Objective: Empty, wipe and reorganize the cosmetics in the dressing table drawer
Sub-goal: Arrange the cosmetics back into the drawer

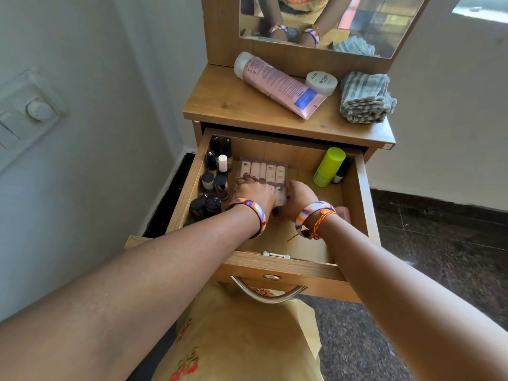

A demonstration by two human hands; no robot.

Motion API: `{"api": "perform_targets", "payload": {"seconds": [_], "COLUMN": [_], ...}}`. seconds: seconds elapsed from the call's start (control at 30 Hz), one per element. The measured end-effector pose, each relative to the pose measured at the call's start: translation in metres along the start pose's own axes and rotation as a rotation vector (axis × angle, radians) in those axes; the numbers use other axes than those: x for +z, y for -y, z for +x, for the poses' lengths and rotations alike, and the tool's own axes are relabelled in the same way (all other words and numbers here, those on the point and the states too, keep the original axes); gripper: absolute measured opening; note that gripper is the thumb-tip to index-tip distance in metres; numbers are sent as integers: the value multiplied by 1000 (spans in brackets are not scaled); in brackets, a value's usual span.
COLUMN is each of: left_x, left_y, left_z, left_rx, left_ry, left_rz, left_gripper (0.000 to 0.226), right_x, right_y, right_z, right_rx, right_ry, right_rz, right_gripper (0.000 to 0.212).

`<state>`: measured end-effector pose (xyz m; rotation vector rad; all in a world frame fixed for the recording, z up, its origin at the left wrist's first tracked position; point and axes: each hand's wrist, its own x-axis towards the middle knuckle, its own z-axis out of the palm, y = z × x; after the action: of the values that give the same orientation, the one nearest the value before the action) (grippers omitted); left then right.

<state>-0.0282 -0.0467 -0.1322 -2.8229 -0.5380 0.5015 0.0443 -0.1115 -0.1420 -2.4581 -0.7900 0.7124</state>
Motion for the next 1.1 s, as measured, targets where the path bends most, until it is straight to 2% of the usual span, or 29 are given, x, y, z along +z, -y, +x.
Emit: {"api": "perform_targets", "payload": {"seconds": [0.23, 0.5, 0.67, 0.7, 0.77, 0.8, 0.83, 0.9, 0.97, 1.1], "left_x": [0, -4, -14, -22, -45, -58, -70, -88, -98, -95], "left_y": [0, -2, 2, 4, 11, 15, 20, 31, 42, 64], "left_z": [1, -2, -7, -8, -10, -9, -8, -4, 2, 16], "left_rx": [-60, -76, -54, -38, -26, -36, -52, -90, -131, -188], "left_ry": [54, 65, 44, 15, -102, -175, -241, -339, -398, -407], "left_rz": [-72, -7, 9, -17, -111, -157, -189, -204, -174, -118], "left_gripper": [30, 31, 30, 29, 26, 27, 28, 29, 28, 26], "right_x": [10, 12, 3, -3, -19, -28, -38, -62, -83, -106], "right_y": [0, -1, 3, 5, 15, 22, 30, 48, 63, 81], "right_z": [7, 7, -5, -9, -19, -21, -21, -9, 15, 70], "right_rx": [-39, -69, -54, -74, -205, -286, -352, -385, -304, -146], "right_ry": [-44, -72, -55, -118, -407, -562, -665, -734, -672, -413], "right_rz": [-165, -149, -142, -153, -118, -43, 37, 91, -28, -213], "right_gripper": [50, 44, 52, 48, 28, 25, 27, 35, 44, 54]}}
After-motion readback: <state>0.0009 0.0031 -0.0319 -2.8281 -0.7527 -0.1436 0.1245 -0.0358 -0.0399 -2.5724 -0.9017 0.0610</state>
